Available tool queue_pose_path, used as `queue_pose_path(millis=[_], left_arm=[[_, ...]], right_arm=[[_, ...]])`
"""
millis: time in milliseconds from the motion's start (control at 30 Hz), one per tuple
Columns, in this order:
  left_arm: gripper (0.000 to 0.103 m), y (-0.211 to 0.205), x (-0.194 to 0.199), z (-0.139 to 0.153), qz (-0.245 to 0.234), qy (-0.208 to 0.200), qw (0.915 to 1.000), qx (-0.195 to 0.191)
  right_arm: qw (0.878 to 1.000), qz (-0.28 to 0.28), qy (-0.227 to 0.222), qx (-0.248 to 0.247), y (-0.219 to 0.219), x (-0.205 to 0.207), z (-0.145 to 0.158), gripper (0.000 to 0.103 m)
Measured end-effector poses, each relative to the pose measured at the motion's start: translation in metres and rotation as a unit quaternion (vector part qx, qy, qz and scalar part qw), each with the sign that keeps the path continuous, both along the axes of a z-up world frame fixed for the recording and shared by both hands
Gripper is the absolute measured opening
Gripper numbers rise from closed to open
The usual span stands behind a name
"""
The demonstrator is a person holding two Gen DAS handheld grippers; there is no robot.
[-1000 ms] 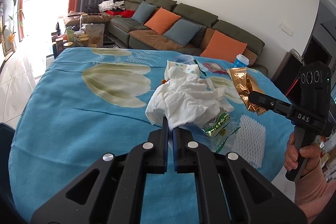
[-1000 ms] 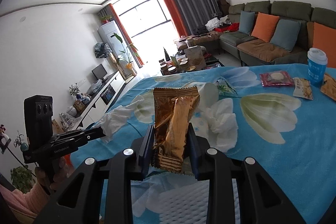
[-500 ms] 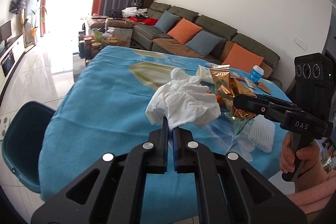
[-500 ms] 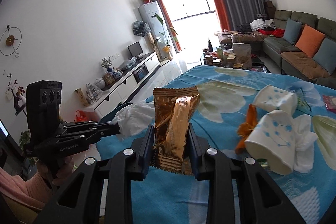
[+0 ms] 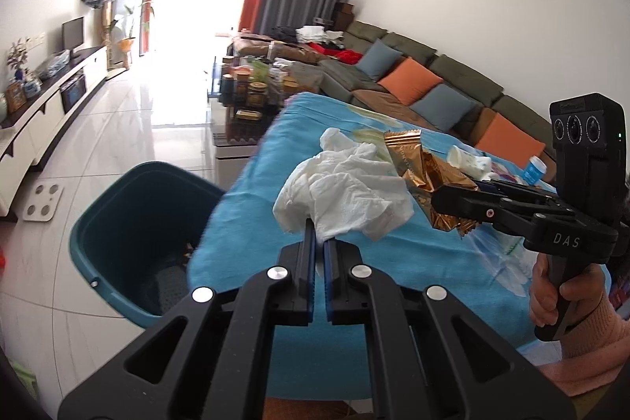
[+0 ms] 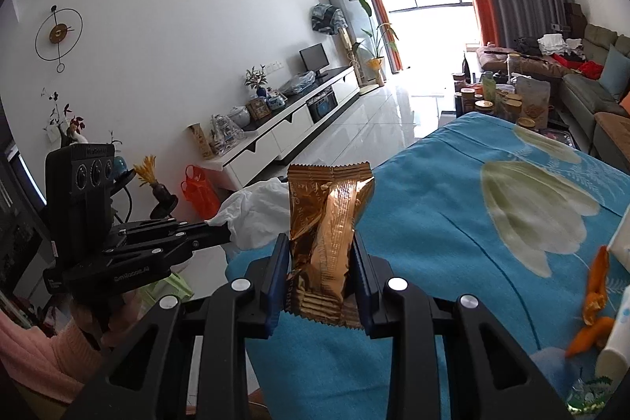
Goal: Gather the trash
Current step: 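Carry tissue and packet to the teal bin and open both tools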
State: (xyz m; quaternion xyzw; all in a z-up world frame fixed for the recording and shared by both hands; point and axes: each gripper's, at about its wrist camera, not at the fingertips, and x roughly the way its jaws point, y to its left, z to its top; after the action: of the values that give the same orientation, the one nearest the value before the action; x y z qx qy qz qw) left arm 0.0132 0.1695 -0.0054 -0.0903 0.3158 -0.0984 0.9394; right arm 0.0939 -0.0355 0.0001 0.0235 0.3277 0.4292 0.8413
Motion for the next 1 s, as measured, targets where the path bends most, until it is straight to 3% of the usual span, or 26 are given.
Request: queue_pose_path(millis=[667, 1000], left_arm=[[0.004, 0.118, 0.005, -0.025, 0.148, 0.037, 0.9882, 0.008], [0.004, 0.134, 0.027, -0.042, 0.184, 0.055, 0.9813, 0.014]], right_arm=[[0.995, 0.090, 0.031, -0.023, 0.129, 0.041, -0.008, 0.029], [0.992, 0.094, 0.072, -0.046, 0.180, 0.070, -0.032, 0.031]])
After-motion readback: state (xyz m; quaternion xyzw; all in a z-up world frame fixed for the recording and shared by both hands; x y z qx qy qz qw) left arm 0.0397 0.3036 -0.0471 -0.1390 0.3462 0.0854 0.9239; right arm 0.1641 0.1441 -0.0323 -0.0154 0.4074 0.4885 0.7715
